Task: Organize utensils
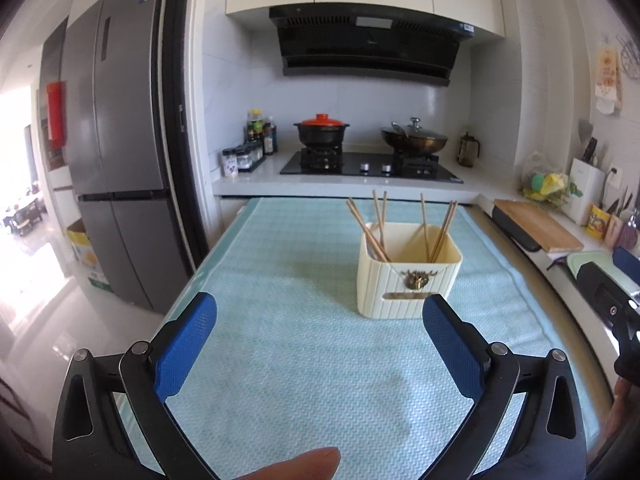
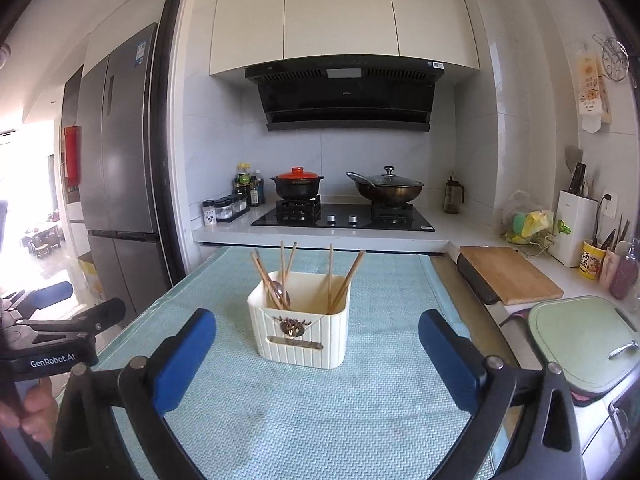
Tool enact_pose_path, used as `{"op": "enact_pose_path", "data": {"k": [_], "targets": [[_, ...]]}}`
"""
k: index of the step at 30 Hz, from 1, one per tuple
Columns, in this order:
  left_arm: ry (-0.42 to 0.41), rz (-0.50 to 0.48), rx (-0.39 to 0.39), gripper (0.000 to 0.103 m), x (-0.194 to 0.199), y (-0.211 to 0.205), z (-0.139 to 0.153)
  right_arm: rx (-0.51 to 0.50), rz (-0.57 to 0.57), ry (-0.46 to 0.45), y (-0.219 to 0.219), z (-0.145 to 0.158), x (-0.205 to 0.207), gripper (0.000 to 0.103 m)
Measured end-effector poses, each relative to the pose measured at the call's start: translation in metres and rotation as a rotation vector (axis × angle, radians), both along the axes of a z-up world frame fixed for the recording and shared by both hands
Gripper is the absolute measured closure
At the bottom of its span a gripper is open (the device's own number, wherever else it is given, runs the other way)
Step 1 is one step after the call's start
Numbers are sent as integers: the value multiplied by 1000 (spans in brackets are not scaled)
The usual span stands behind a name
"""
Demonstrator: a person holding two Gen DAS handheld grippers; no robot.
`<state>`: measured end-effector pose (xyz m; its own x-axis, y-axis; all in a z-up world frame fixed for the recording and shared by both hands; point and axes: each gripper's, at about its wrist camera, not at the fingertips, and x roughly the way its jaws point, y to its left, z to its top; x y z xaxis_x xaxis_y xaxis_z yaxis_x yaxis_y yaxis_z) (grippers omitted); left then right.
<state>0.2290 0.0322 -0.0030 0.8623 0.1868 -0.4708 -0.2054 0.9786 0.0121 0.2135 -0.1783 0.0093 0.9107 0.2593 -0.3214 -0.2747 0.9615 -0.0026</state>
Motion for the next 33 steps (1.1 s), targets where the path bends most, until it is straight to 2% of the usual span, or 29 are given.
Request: {"op": "enact_pose_path", "data": {"k": [3, 7, 11, 19, 33], "targets": [[6, 3, 32, 0, -8, -5, 1, 14, 10, 17, 3, -1, -9, 0], [34, -20, -4, 0, -14, -7, 1, 15, 26, 47, 7, -1, -15, 0], [66, -40, -7, 0, -15, -13, 0, 2, 34, 54, 9, 2, -21, 0], [42, -61, -5, 0, -25, -20, 8, -10, 15, 40, 8, 13, -32, 0], [40, -49, -11, 0, -27, -16, 9, -34, 17, 34, 13, 15, -39, 0]]}}
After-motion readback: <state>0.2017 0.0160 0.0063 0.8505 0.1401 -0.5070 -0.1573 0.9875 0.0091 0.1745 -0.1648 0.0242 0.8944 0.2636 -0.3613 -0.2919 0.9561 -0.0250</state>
